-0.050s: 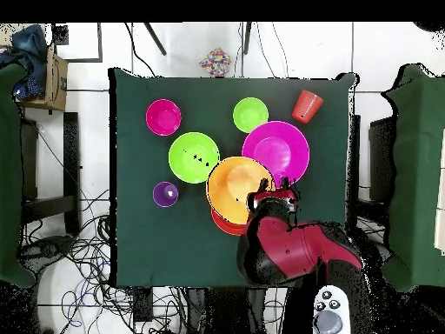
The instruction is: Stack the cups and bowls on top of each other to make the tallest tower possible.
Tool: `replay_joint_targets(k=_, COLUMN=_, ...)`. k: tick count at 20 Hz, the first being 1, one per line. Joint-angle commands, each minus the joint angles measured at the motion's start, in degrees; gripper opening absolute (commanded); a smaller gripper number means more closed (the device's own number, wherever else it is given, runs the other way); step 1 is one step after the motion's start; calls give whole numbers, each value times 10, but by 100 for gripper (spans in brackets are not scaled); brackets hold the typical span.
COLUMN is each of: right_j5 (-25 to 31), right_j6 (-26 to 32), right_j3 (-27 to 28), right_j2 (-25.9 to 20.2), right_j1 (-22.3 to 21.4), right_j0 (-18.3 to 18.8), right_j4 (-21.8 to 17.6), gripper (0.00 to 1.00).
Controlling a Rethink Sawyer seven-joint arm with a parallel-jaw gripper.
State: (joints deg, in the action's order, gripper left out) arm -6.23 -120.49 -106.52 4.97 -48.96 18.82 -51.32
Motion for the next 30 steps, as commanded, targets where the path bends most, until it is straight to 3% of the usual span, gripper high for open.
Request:
replay_joint_targets(k=1, right_j5=54, right_j6=21, right_j3=-19, right_j2=-62, right_j1=14, right_j0=-13, right_j4=-37, gripper=100)
replay_joint_targets(k=15, right_j5=-51, right_j6=8, right_j3=28, right_j2=47, right_j1=97, right_j0=-72, right_j4=-34, gripper=100)
replay_joint_targets(k=30, right_j5=-121, right_j6=23, right_j3=47, right_j2=100, right_j1=151, right_j0=-88, right_j4=-27, gripper=100)
